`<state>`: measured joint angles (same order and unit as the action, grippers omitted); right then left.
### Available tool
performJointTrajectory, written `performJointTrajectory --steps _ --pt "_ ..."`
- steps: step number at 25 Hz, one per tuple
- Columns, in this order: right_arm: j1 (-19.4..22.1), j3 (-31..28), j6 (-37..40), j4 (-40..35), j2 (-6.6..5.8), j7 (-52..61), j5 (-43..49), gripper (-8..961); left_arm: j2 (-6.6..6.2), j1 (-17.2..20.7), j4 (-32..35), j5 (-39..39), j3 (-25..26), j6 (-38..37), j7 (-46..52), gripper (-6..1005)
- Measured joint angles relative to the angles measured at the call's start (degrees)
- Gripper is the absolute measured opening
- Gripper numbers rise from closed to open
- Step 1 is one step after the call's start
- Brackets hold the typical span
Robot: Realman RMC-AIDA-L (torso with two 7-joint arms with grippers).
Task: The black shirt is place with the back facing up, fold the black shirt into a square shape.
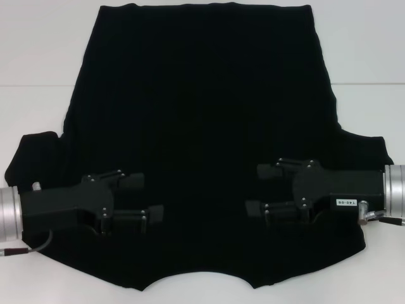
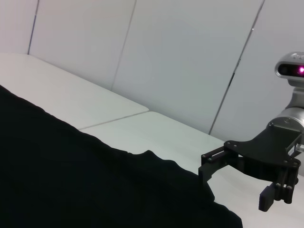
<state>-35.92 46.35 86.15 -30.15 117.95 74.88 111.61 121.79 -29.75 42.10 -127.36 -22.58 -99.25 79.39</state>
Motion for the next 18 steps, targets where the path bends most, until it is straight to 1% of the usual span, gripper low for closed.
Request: performJointTrajectory --steps 12,15,18 --pt "-0.83 0.12 -0.56 0.0 -0.17 0.0 0.01 930 -0.03 -0.3 0.11 -0.1 -0.72 0.44 -1.41 929" --pt "-0.99 -0.04 -1.42 0.0 -0.1 0.0 -0.05 929 -0.11 -0.33 0.2 0.46 0.76 1.64 0.62 927" --pt "-1.48 -0.01 -2.33 0.05 0.1 0.01 -0.35 929 -0.35 -0.37 0.81 0.79 2.29 5.01 5.97 926"
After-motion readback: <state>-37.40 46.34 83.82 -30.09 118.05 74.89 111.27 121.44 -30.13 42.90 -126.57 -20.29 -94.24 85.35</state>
